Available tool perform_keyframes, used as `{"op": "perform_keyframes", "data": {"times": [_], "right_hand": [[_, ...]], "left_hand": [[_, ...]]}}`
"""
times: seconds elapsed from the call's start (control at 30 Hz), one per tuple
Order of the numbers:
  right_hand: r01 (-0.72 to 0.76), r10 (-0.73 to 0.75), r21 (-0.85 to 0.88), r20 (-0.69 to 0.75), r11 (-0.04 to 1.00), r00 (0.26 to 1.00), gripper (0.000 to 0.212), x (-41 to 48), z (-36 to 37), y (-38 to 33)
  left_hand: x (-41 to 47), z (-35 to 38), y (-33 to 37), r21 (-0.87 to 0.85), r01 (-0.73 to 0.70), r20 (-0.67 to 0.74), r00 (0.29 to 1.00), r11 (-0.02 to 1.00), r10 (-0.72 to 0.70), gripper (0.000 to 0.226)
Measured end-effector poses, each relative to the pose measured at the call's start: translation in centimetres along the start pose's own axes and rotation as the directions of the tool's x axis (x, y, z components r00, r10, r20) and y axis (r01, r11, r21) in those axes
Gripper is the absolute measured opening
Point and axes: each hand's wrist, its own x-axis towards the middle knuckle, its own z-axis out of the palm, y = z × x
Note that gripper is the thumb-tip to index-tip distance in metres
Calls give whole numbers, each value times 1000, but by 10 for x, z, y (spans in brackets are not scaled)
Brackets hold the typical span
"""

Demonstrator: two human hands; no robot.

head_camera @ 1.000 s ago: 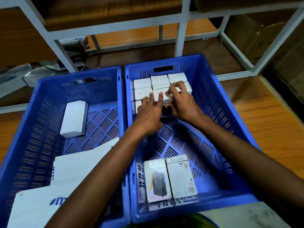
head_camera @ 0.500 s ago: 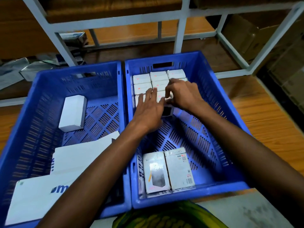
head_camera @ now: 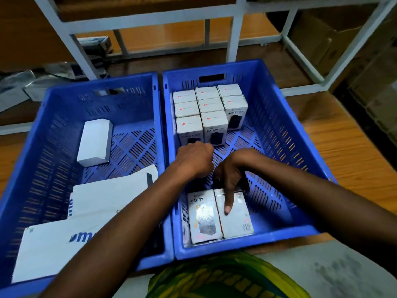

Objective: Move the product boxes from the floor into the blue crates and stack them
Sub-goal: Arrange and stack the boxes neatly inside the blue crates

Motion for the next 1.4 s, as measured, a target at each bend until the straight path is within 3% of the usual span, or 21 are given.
{"op": "perform_keyframes", "data": {"times": [0.17,0.3,0.4,0.43,0.5,0.57,0.67,0.73,0.8,0.83,0.9,0.97,1.0,1.07,1.13,1.17,1.3,1.4], "right_hand": [[8,-9,-24,-34,1000,999,67,-1,-1,5],[10,-13,-38,-89,999,996,56,-8,-8,5],[91,-89,1,-188,996,978,59,-34,-21,10],[139,-126,43,-227,989,966,62,-48,-26,17],[280,-229,108,-341,954,912,68,-75,-36,40],[450,-337,136,-484,883,808,80,-97,-41,66],[722,-396,335,-660,606,638,83,-103,-42,95],[826,-365,388,-760,408,538,76,-95,-45,102],[868,-360,368,-801,334,478,76,-84,-51,102],[876,-367,352,-807,330,462,77,-80,-53,100],[875,-342,358,-818,325,462,86,-74,-56,98],[871,-339,406,-807,277,484,97,-75,-55,100],[866,-372,439,-782,240,499,102,-76,-53,103],[843,-468,507,-710,180,526,112,-79,-49,108],[829,-485,535,-689,162,539,117,-80,-48,109],[831,-459,530,-704,168,542,117,-79,-49,108],[831,-210,501,-809,243,549,106,-72,-54,89],[862,-39,387,-906,327,422,83,-72,-54,77]], "left_hand": [[4,-6,-1,-268,33,-164,983,963,-80,37],[9,-6,-2,-404,31,-219,967,914,-130,40],[19,-1,-6,-549,22,-242,953,835,-184,29],[24,0,-8,-667,1,-228,952,745,-206,26],[28,-3,-10,-904,-15,-130,962,427,-242,24],[29,-11,-13,-990,27,-5,976,141,-219,23],[24,-24,-16,-988,150,149,988,-33,38,37],[19,-29,-20,-952,270,213,922,-143,325,55],[14,-31,-22,-915,328,155,824,-235,545,65],[12,-31,-22,-906,314,103,813,-282,573,64],[14,-31,-18,-903,199,3,888,-381,459,54],[19,-29,-13,-925,-16,-92,979,-380,183,44],[22,-27,-11,-944,-129,-143,989,-304,26,44],[26,-24,-11,-957,-284,-267,941,-55,-208,56],[28,-20,-12,-927,-362,-374,890,96,-259,63],[28,-21,-11,-921,-378,-388,885,89,-259,65],[28,-24,-14,-934,-341,-304,916,-109,-263,72],[29,-22,-16,-953,-300,-284,938,-52,-200,72]]}}
